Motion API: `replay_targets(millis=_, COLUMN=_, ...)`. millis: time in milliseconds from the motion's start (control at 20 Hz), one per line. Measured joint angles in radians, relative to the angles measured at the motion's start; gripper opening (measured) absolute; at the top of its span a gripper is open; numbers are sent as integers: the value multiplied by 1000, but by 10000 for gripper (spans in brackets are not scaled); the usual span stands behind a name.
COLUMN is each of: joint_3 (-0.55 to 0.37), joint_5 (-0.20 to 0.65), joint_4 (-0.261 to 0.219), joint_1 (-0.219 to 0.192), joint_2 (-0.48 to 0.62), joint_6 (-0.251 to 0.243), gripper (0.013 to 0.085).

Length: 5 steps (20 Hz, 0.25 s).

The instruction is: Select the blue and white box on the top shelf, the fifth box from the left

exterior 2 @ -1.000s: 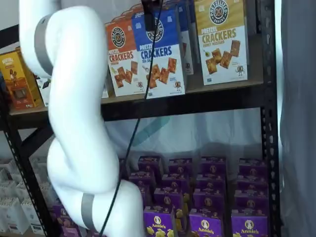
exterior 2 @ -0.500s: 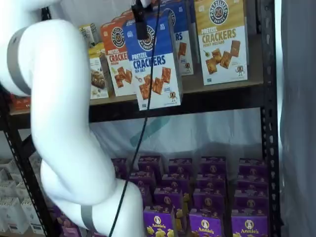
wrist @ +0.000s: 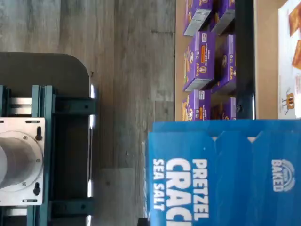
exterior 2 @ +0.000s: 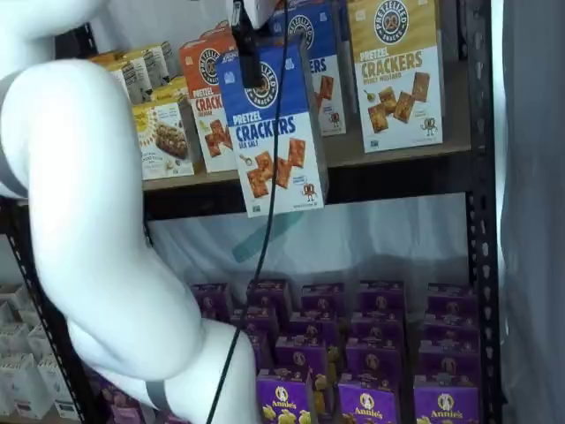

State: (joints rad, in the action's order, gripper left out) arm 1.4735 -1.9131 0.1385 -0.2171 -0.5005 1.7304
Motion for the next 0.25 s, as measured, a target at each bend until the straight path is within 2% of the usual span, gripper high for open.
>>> replay_targets(millis=250, joint_3=-31, joint_5=8, joint_4=-8, joint_1=-3, joint_2=-21, joint_6=8, gripper=650)
